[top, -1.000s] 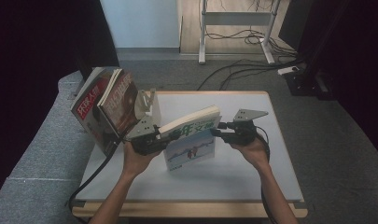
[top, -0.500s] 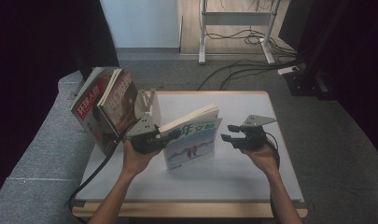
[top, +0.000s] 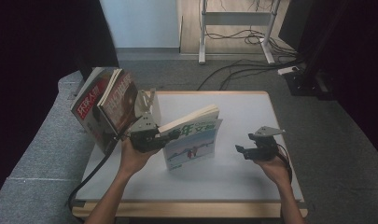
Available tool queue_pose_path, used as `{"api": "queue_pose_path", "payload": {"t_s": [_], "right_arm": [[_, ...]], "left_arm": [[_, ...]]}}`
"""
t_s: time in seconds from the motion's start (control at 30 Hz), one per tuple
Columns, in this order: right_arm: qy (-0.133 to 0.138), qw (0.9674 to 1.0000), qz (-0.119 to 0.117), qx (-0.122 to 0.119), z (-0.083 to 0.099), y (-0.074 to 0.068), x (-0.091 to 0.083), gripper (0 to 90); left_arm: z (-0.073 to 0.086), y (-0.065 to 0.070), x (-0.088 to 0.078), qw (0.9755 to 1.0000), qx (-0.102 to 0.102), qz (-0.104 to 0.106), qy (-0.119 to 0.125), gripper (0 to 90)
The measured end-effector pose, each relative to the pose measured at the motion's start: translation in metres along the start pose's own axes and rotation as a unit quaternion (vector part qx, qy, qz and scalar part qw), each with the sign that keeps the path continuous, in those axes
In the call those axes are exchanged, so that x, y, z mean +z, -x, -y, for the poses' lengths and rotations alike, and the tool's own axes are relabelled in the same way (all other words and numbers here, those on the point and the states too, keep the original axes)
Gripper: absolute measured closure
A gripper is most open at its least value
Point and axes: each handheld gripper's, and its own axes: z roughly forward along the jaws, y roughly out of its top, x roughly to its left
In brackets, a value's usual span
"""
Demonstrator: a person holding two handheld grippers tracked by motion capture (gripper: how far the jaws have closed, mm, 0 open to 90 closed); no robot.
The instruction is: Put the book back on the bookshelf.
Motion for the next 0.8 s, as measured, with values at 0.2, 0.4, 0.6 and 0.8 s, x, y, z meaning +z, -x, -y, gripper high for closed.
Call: {"api": "queue_pose_path", "payload": {"t_s": [0.2,0.4,0.6,0.8], "right_arm": [[-0.019,0.9994,0.013,0.027,0.026,0.003,0.005,13.5],[-0.043,0.9976,0.02,0.05,0.053,0.005,0.011,9.6],[-0.059,0.9959,0.035,0.059,0.071,0.005,0.019,1.8],[-0.066,0.9956,0.05,0.043,0.071,0.001,0.021,2.9]], "left_arm": [[-0.004,-0.002,0.0,0.9998,-0.007,0.002,-0.02,73.2],[-0.007,-0.004,0.0,0.9995,-0.012,-0.001,-0.029,73.4],[-0.007,-0.005,0.0,0.9995,-0.011,-0.001,-0.029,73.4],[-0.007,-0.004,0.001,0.9994,-0.016,-0.01,-0.03,73.7]]}}
